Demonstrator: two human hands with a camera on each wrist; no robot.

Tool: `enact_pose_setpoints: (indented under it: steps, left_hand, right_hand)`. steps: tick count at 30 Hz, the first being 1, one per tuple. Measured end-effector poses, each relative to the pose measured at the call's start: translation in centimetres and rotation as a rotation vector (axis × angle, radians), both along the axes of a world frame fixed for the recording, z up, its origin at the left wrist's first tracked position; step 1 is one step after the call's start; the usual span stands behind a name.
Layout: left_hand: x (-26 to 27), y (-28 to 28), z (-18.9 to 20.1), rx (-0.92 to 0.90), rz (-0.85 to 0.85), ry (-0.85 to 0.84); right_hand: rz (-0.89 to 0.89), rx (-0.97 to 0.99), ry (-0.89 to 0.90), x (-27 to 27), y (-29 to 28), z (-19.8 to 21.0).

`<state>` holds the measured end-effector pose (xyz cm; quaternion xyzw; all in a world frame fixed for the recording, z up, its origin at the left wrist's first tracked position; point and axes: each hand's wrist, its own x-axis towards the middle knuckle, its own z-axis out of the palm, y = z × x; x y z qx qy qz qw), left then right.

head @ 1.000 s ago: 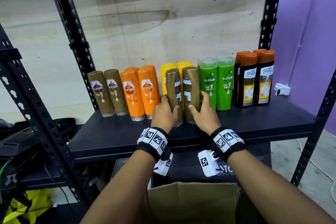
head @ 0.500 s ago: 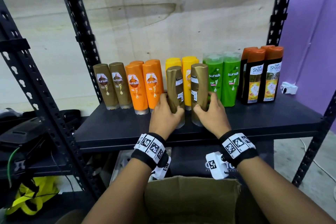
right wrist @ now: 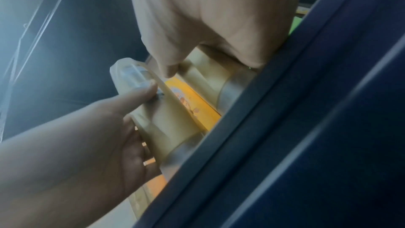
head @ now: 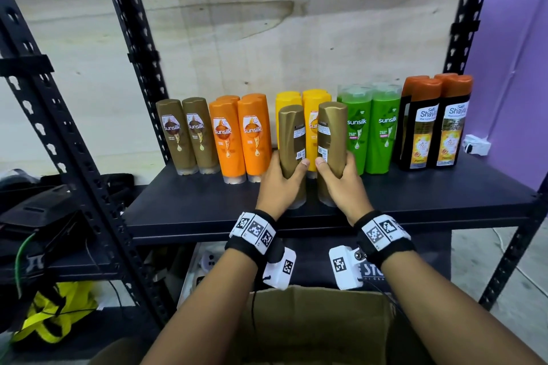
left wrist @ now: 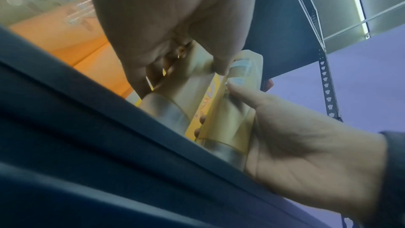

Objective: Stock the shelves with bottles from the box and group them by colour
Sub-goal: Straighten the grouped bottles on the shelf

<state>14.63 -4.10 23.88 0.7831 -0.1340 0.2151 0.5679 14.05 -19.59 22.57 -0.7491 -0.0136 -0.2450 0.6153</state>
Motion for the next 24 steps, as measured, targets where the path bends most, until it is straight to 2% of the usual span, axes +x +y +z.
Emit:
enact_pose_setpoints:
  steps: [11,24]
  left_hand:
    - [-1.0,1.4,-0.5,-0.226,0.033,-0.143]
    - [-2.2,14.1,1.9,-0.134,0.307,-0.206]
  right_hand:
    - [-0.019,0.038,-0.127,0.1,3.4,-0.4]
    - [0.236,0.072,-0.233,0.4,14.3,1.3]
